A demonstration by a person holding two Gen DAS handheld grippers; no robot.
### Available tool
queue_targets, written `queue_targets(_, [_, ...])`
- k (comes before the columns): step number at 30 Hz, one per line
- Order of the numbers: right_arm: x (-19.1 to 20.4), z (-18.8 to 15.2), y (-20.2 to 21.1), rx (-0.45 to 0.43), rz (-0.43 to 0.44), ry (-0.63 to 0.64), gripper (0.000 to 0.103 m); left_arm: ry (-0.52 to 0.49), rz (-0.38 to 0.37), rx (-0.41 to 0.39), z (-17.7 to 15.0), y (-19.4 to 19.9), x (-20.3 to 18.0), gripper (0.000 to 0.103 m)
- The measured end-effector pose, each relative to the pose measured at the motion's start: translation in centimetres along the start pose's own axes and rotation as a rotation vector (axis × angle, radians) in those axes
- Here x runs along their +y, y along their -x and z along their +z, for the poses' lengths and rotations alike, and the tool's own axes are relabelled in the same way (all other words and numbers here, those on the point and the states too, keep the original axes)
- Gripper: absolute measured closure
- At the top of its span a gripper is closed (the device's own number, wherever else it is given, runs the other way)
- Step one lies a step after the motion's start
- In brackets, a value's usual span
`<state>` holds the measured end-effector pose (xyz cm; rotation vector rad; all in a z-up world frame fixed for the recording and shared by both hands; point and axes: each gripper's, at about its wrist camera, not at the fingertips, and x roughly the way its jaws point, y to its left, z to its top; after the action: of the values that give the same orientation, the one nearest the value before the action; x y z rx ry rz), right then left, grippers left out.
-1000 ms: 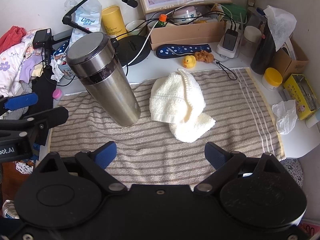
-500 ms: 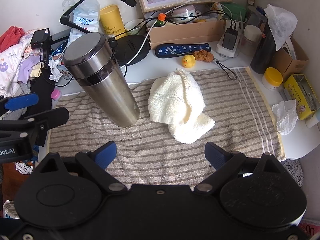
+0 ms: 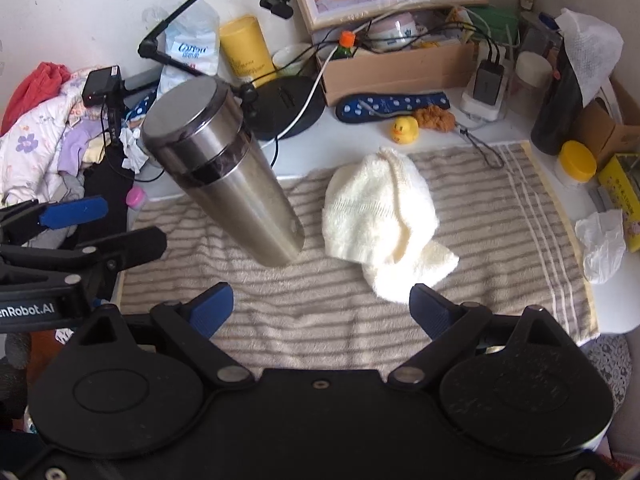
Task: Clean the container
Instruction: 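Grasp the cream knitted cloth with the right gripper and lift it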
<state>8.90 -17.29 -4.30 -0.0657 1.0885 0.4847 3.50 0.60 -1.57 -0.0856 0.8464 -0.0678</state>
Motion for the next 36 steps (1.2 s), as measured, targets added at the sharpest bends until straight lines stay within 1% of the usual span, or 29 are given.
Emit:
queue_targets(6, [-1.0, 0.6, -2.2, -0.065, -0.040, 0.123, 0.008, -0.011, -0.032, -0.029, 0.3, -0.7, 0.4, 0.013])
queue_targets(9, [-1.6, 0.7, -3.7, -0.100, -0.051, 0.195, 0.001, -0.005, -0.042, -0.051, 0.3, -1.4, 0.9, 0.013])
queue_targets(13, [-1.8, 0.7, -6.3, -0.122, -0.062, 0.295, 0.001, -0.008, -0.016, -0.052, 0.2, -2.4, 1.3, 0.013])
queue_targets(17, [-1.9, 0.5, -9.2, -0.132, -0.071, 0.395, 0.001, -0.002, 0.027, -0.020, 0.3, -3.1, 1.5, 0.013])
queue_targets(19, [-2.5, 1.3, -10.6, -0.109, -0.060, 0.437, 0.001, 0.020, 0.042, -0.011, 0.2, -3.4, 1.6, 0.013])
queue_targets(22, [-3.0, 2.0, -13.0, -0.064, -0.033, 0.438, 0.001, 0.061, 0.068, 0.010, 0.2, -3.9, 1.7, 0.013])
queue_targets(24, [-3.6, 2.5, -14.5, -0.060, -0.009, 0.414, 0.002, 0.084, 0.086, 0.020, 0.1, -4.2, 1.6, 0.013])
queue_targets(28, [-4.7, 3.5, -17.5, -0.039, 0.003, 0.353, 0.003, 0.119, 0.120, 0.031, -0.1, -4.3, 1.4, 0.013])
queue_targets(30, [-5.0, 3.4, -18.7, -0.034, -0.014, 0.351, 0.006, 0.138, 0.136, 0.042, -0.2, -4.4, 1.3, 0.013])
queue_targets(31, [-5.1, 3.3, -19.2, -0.033, -0.027, 0.359, 0.019, 0.153, 0.142, 0.045, -0.3, -4.3, 1.3, 0.013])
queue_targets(32, [-5.2, 3.1, -19.7, -0.032, -0.040, 0.366, 0.027, 0.169, 0.145, 0.049, -0.3, -4.3, 1.4, 0.013])
queue_targets(33, [-5.3, 3.0, -20.3, -0.030, -0.052, 0.373, 0.034, 0.188, 0.146, 0.053, -0.4, -4.3, 1.6, 0.013])
queue_targets(36, [-6.3, 3.1, -19.7, -0.030, -0.016, 0.347, 0.036, 0.219, 0.137, 0.056, -0.6, -4.2, 1.8, 0.013])
